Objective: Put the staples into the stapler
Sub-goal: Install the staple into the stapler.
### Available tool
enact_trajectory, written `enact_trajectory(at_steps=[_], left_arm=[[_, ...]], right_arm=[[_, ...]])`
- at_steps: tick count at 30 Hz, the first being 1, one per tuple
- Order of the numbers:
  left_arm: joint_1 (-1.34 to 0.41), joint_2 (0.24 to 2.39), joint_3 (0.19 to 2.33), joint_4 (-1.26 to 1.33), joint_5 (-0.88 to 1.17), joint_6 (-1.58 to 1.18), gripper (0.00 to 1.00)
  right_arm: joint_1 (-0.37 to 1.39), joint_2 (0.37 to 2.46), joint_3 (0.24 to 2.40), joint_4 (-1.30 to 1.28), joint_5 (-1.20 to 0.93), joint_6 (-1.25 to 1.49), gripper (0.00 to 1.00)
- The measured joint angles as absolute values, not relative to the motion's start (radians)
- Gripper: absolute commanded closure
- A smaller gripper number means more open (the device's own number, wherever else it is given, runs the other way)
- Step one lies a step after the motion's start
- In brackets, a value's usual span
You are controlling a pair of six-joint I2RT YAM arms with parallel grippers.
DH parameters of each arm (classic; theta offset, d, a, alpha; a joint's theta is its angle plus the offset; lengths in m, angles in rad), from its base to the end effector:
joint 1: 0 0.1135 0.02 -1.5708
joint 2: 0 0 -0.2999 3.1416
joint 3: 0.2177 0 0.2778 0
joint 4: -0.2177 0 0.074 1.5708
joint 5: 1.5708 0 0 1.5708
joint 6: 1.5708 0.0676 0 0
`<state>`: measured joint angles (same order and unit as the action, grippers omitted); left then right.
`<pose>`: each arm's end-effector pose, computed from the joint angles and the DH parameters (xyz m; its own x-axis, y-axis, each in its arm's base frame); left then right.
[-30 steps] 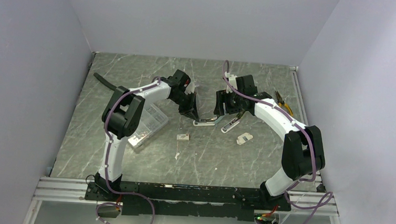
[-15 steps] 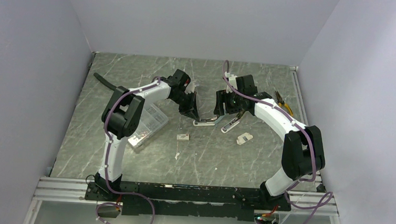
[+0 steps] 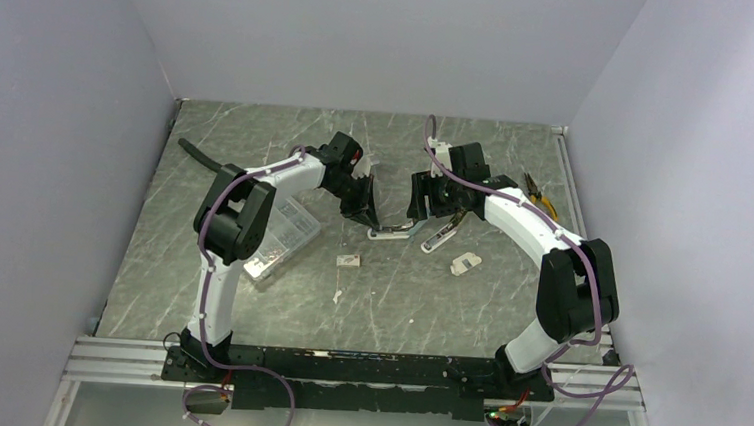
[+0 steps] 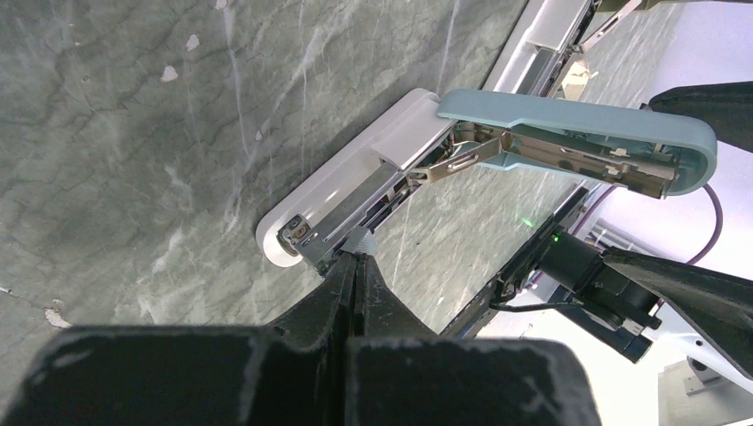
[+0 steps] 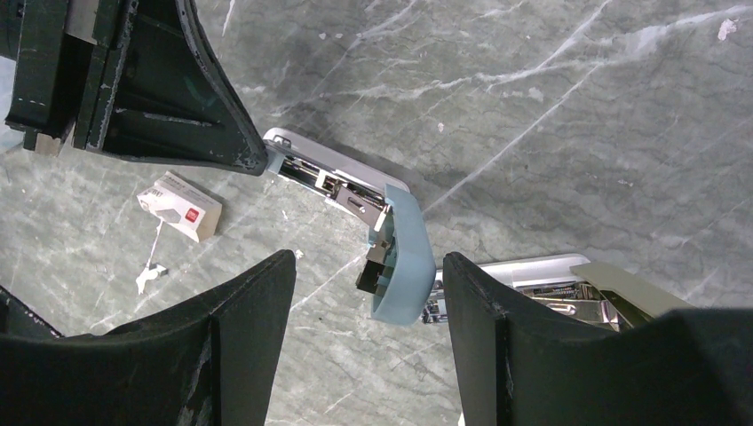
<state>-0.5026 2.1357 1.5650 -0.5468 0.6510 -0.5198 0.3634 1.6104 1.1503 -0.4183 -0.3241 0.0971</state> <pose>0.4160 -0.2754 0.1559 -0.9896 0.0931 -0.1095 0.1431 0.7092 -0.6904 0.3566 0.1586 0.2402 -0.7672 -0.1934 -0.6116 -0.4547 0.8365 0.3059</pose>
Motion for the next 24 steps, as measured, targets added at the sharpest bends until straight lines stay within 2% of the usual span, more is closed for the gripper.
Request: enact_trajectory(at_steps=[24], left_arm=[[-0.501,2.151,1.584,-0.577,0.630,-0.506,0.97]], right_arm=[[0.359,1.610,1.148,-0.418,-0.324,0.097,0.34]])
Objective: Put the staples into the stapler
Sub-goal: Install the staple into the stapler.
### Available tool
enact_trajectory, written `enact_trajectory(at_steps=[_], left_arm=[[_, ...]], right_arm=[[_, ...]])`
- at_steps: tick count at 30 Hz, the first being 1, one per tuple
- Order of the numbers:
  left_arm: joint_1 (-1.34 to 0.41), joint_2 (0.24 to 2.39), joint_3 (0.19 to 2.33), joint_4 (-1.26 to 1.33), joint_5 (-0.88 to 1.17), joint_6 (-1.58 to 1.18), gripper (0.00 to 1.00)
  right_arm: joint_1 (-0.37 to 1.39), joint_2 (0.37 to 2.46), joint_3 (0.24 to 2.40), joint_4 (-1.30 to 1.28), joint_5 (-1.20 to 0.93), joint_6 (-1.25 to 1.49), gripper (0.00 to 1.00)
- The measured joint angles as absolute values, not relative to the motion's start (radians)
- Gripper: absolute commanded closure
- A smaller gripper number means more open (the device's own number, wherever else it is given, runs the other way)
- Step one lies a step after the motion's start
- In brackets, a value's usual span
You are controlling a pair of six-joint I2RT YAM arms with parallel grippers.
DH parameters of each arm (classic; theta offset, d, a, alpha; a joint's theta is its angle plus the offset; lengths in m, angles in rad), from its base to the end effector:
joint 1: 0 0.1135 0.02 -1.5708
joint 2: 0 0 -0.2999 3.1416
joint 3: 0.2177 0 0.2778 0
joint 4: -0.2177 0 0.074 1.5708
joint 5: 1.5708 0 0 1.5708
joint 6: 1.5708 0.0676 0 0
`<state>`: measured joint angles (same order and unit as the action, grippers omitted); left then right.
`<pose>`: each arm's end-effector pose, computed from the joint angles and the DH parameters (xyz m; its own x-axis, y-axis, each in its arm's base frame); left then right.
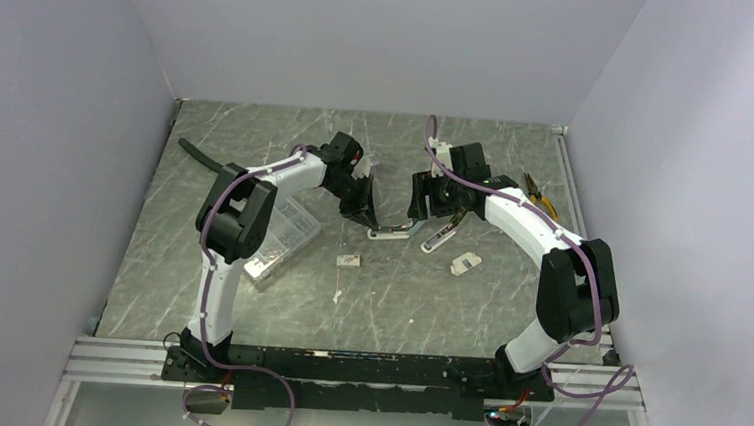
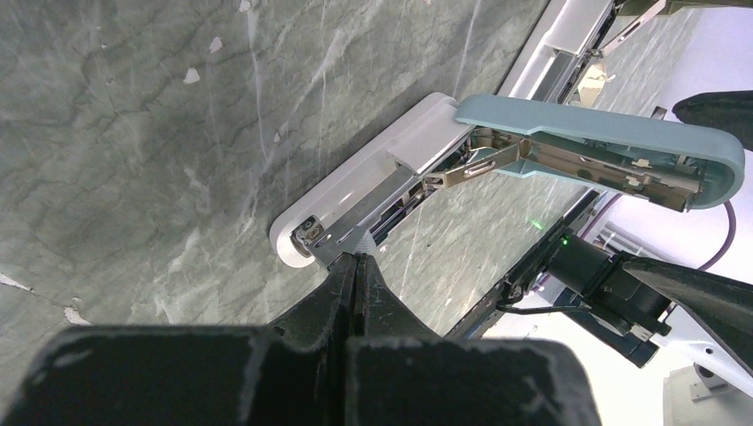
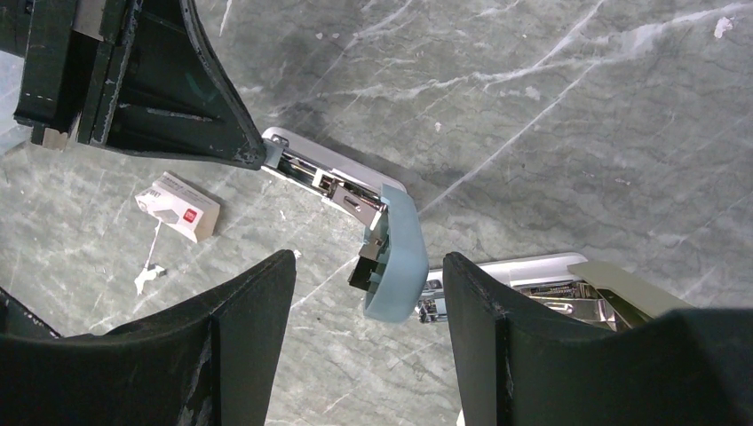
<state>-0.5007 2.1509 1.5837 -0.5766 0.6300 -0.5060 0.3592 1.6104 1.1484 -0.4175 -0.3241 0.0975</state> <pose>0.4183 -0.2743 0.1521 -0.9902 0.0954 -0.1023 0.1395 0.7293 -0.6698 0.3570 0.1571 0.2396 -0.7688 -0.1901 -0.6106 -0.4506 0.8386 0.3062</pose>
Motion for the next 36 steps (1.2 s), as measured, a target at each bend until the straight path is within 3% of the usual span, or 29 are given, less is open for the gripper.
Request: enact_trajectory(at_steps=[36], left_arm=[[-0.508,2.168,1.652,-0.614,0.634,-0.427,0.97]], right_arm=[[0.354,1.610,1.148,-0.417,-0.324,0.097,0.34]])
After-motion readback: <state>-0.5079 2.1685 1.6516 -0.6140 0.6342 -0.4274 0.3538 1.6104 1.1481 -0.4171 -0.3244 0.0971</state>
